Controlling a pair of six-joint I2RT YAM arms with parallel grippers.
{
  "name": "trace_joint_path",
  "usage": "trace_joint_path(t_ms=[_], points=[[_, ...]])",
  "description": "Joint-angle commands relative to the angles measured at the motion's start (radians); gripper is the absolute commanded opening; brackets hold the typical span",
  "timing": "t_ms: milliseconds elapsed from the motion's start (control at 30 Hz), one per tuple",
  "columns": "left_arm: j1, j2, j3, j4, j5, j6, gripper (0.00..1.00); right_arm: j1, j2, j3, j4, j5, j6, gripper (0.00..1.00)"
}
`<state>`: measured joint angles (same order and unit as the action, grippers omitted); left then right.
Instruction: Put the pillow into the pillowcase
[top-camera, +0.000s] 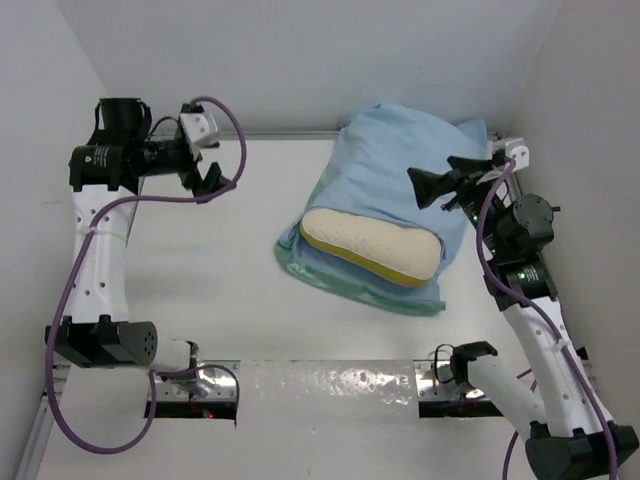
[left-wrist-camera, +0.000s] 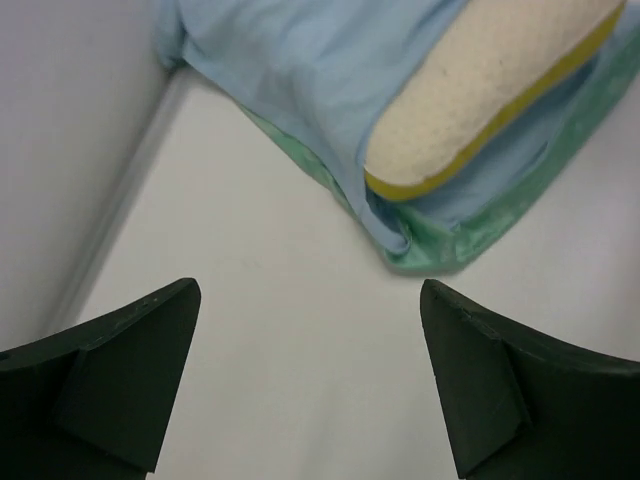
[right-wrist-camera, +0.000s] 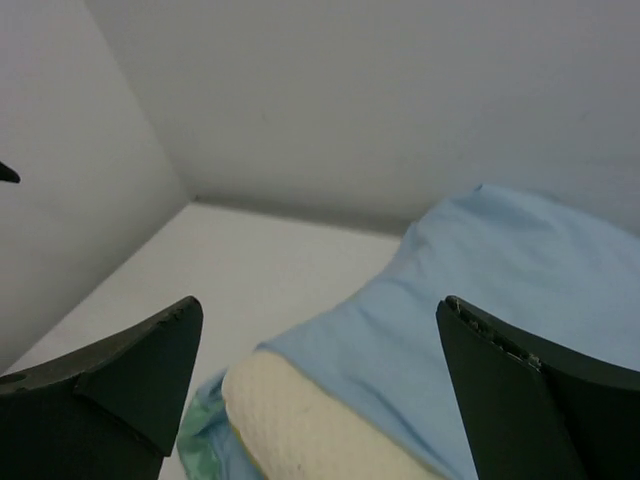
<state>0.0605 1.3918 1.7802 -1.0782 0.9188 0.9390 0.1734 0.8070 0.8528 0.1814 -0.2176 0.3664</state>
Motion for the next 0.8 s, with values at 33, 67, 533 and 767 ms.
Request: trace_joint_path(t_ms=[33,67,533,767], points=[[-0.007,-0.043,-0.13,-0.186,-0.004,0.206,0.81,0.006,-0.017,0.011,-0.357,-0.069,0.084,0.99],[-0.022,-0.033,-0.158,-0.079,-0.073,0.094,0.66,0.006,-0.005,-0.02,-0.39,-0.005,0.103,0.99],[-0.278,0.439,-0.403,0.354,-0.322,-0.403,1.0,0.398,0.402,-0.03,-0.51,0.228,-0.268,0.99],[-0.364,0.569,-0.43,0.428,-0.284,-0.443,1.0,0.505,0.567,-0.043,-0.364,0.466,-0.48,0.99]])
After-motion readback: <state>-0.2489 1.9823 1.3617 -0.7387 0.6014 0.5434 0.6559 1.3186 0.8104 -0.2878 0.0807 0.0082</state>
